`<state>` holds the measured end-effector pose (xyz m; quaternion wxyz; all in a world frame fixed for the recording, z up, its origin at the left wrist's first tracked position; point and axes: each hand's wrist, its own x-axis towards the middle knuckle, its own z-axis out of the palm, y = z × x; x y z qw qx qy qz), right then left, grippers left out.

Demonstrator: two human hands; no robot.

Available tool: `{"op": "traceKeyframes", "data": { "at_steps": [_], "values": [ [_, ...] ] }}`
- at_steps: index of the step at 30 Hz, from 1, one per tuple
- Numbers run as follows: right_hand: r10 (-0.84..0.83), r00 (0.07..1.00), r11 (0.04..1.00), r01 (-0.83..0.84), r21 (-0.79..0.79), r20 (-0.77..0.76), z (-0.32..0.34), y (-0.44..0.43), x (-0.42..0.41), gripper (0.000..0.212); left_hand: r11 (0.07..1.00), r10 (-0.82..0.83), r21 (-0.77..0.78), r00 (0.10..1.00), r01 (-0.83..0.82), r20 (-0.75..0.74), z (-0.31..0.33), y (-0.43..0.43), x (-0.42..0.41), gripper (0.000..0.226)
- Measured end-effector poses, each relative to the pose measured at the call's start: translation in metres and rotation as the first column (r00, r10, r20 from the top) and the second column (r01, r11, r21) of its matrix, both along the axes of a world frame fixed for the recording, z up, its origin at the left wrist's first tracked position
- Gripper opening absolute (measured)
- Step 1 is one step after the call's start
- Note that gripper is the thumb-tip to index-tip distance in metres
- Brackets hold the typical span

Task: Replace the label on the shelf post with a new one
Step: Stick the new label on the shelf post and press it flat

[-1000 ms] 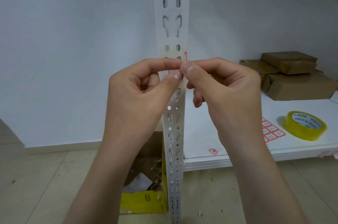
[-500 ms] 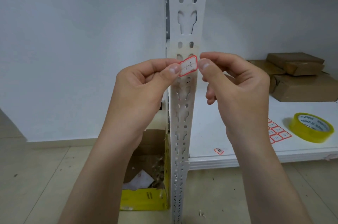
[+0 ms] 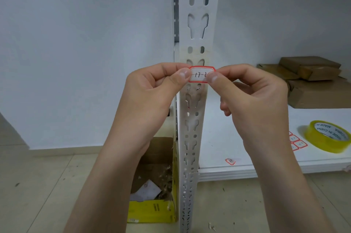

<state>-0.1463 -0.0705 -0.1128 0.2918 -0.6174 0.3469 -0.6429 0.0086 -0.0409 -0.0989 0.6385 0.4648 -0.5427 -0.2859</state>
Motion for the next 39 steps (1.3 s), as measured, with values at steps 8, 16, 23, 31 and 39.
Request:
{"op": "traceKeyframes", "data": {
  "at_steps": [8, 16, 23, 31, 39],
  "values": [
    [-0.01, 0.993, 1.0, 0.012, -0.022, 0.118, 0.008, -0.007, -0.002, 0.017, 0.968, 0.188, -0.155, 0.98, -0.197, -0.069, 0.002, -0.005, 0.0, 0.018],
    [0.088, 0.994, 0.994, -0.093, 0.061, 0.071, 0.019, -0.021, 0.001, 0.014, 0.967, 0.212, -0.143, 0.977, -0.212, -0.012, 0.004, -0.008, -0.002, 0.009],
    [0.093, 0.993, 0.993, -0.098, 0.062, 0.067, 0.015, -0.025, 0.006, 0.015, 0.964, 0.212, -0.162, 0.977, -0.21, -0.005, 0.003, -0.013, -0.004, 0.011],
    [0.092, 0.994, 0.994, -0.095, 0.054, 0.055, 0.014, -0.025, 0.008, 0.015, 0.963, 0.226, -0.153, 0.974, -0.222, 0.008, -0.002, -0.017, -0.008, 0.012],
    [0.033, 0.999, 0.999, -0.033, -0.003, -0.002, 0.012, -0.023, 0.012, 0.016, 0.948, 0.28, -0.136, 0.958, -0.286, -0.066, 0.0, -0.022, -0.011, 0.012]
  ]
}}
